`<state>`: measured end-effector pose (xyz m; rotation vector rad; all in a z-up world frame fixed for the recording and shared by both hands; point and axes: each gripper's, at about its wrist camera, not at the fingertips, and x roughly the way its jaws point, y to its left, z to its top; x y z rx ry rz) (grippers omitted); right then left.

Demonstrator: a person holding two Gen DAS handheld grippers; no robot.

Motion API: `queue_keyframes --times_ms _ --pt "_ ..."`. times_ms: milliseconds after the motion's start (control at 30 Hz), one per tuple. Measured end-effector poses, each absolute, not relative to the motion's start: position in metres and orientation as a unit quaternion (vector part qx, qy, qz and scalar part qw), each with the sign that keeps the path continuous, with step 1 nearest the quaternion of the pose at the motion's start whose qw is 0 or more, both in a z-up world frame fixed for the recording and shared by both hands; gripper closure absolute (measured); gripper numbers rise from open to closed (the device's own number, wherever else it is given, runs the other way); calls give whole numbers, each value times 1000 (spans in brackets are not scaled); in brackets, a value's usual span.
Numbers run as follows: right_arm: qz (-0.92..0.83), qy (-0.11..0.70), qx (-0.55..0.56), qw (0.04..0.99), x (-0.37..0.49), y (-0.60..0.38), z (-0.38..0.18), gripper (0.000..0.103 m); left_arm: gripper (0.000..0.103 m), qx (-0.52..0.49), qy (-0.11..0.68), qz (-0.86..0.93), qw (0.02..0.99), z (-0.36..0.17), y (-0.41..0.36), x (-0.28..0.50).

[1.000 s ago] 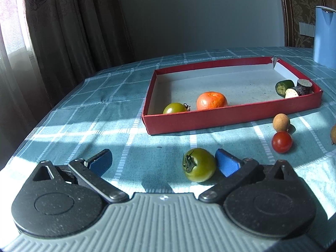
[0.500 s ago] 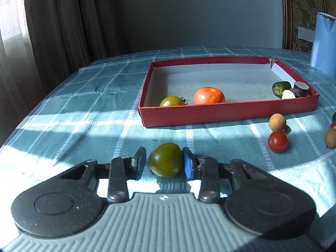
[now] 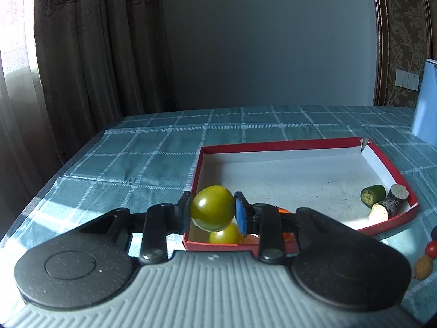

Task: Organize fruits
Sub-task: 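Carry the dark green tomato into the box and open the left gripper, then close the right gripper around the brown round fruit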

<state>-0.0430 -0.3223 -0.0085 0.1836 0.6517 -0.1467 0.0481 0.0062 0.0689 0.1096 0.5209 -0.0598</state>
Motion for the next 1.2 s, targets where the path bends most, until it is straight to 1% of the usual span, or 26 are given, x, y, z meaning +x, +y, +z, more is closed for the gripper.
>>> queue_keyframes --times_ms 100,233,433,467,500,567,633,667,700,733,767,867,900,933,967,1067,1200 --pt "-72 320 90 941 -43 -322 -9 16 73 39 288 -20 957 61 7 80" --pt "-72 320 88 940 -43 -321 -9 15 73 19 318 -15 948 49 10 104" --pt "-72 321 87 940 -42 -321 -9 15 72 40 320 -13 946 32 2 106" --pt "-72 321 88 940 -42 -321 -9 15 70 44 318 -11 947 31 1 105" --pt "-72 321 88 940 -42 -321 -9 15 64 44 317 -13 947 31 1 104" --pt "-72 320 90 940 -42 -321 -8 14 57 38 313 -22 949 32 2 100" --pt "-70 317 95 941 -43 -322 -8 14 53 39 299 -25 953 38 1 89" --pt "-67 315 101 941 -44 -324 -8 14 46 43 289 -21 956 42 0 81" --pt "-64 311 111 942 -45 -327 -8 14 36 47 277 -16 960 45 0 73" --pt "-62 307 120 942 -47 -329 -8 14 31 51 260 -12 964 48 0 60" --pt "-61 296 139 943 -51 -335 -7 14 25 52 245 -15 968 51 2 48" --pt "-44 273 198 940 -59 -353 -8 14 20 56 225 -15 973 54 9 13" --pt "-40 273 212 937 -60 -357 -9 14 12 50 220 -19 974 53 13 2" --pt "-35 273 215 937 -63 -358 -8 14 7 47 216 -23 975 51 16 -5" --pt "-24 270 205 940 -66 -355 -6 14 4 47 211 -21 976 47 20 -15" --pt "43 242 149 958 -82 -333 2 14 4 43 212 -9 976 38 27 -27" --pt "94 223 29 970 -98 -286 10 15 3 28 228 -3 973 22 36 -31"
